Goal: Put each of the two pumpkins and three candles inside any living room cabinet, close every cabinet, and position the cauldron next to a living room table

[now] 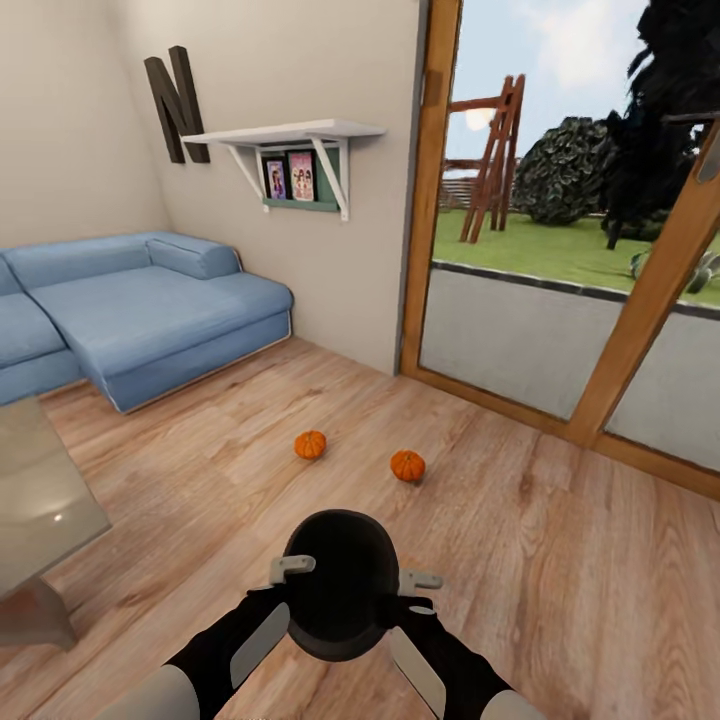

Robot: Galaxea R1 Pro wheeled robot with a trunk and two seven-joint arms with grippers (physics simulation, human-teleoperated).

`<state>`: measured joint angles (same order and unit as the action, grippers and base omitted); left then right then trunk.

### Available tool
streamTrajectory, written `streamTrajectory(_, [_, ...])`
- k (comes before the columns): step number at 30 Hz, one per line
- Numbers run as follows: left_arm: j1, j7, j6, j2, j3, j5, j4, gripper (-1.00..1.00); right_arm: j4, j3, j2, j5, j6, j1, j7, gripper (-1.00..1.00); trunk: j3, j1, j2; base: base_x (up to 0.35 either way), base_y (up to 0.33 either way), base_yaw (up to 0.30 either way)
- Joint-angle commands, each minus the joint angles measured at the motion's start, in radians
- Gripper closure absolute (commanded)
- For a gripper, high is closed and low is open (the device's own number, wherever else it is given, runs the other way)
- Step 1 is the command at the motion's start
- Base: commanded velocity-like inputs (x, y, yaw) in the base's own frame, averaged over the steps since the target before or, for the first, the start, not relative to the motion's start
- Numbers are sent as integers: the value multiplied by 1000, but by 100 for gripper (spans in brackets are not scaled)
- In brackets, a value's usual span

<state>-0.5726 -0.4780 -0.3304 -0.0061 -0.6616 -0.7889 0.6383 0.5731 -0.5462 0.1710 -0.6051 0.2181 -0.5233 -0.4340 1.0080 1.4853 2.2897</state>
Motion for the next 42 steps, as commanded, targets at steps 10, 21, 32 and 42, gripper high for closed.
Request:
streamTrajectory(10, [-1, -8, -6, 2, 0, 11, 1, 100, 18, -5, 0, -5, 2, -1, -6, 100, 1, 0, 0, 0, 0, 51])
streamTrajectory(21, [-1, -8, -6, 2, 0, 11, 1, 100, 18, -5, -1, -5, 3, -1, -6, 100, 0, 0, 0, 0, 0, 274])
streamTrajectory(32, [-1, -8, -6, 2, 0, 11, 1, 100, 18, -5, 0, -5, 3, -1, -7, 100, 0, 0, 0, 0, 0, 291])
streamTrajectory(42, [-1, -8, -6, 2, 0, 11, 1, 100, 18, -5, -1, -5, 4, -1, -6, 100, 0, 0, 0, 0, 0, 291])
